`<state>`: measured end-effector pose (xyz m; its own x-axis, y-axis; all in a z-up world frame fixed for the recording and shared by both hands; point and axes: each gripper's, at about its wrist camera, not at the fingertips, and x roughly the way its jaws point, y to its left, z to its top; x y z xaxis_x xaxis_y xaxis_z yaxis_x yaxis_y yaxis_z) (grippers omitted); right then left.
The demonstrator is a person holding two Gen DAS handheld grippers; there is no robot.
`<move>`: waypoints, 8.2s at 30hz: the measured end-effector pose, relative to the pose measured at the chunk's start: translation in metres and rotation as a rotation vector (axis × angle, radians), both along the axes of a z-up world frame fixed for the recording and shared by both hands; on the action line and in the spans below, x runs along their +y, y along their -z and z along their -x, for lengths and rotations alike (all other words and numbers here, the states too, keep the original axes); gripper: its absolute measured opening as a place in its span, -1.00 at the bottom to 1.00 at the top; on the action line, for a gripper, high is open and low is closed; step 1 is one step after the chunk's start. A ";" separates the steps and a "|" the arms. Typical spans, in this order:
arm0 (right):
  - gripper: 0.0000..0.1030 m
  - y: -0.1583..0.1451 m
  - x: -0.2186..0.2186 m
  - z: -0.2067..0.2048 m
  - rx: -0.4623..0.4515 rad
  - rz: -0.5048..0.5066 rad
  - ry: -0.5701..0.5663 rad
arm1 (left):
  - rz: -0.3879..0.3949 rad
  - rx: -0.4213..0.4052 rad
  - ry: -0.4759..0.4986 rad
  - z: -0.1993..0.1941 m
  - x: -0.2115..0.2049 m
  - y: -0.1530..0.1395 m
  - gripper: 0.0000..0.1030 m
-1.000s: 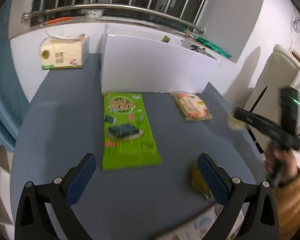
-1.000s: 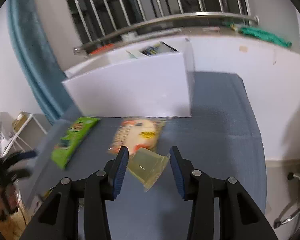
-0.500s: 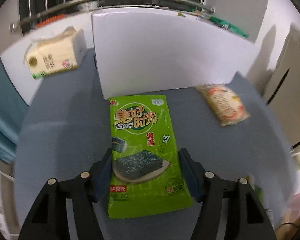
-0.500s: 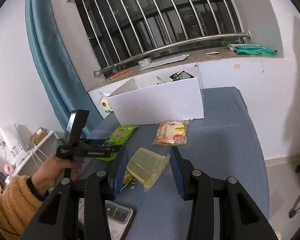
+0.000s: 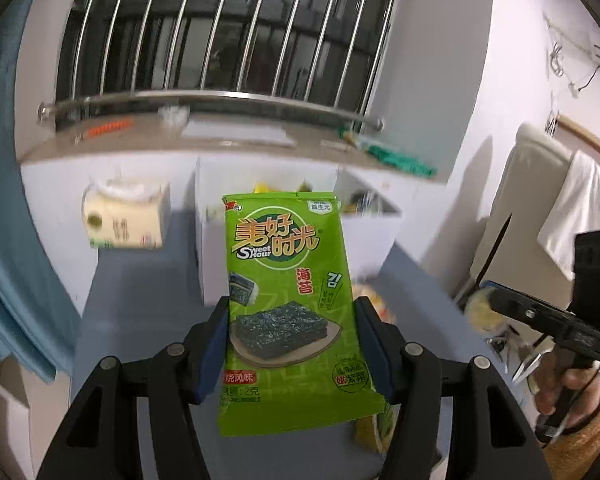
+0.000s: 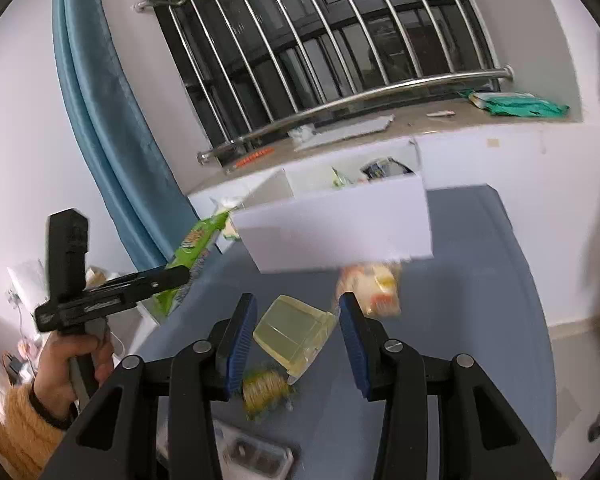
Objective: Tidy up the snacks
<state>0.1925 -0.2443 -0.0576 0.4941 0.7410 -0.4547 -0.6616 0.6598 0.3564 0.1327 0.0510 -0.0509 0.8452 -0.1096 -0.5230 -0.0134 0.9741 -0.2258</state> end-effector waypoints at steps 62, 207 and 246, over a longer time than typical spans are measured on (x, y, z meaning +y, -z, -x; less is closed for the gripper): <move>1.00 0.052 0.030 -0.009 0.064 0.297 0.162 | 0.038 0.084 0.095 0.075 -0.053 0.046 1.00; 1.00 -0.093 0.010 0.087 -0.203 0.226 0.157 | -0.113 -0.058 -0.082 0.116 -0.084 -0.084 1.00; 1.00 -0.090 0.010 0.087 -0.176 0.222 0.162 | -0.102 -0.031 -0.084 0.112 -0.081 -0.077 1.00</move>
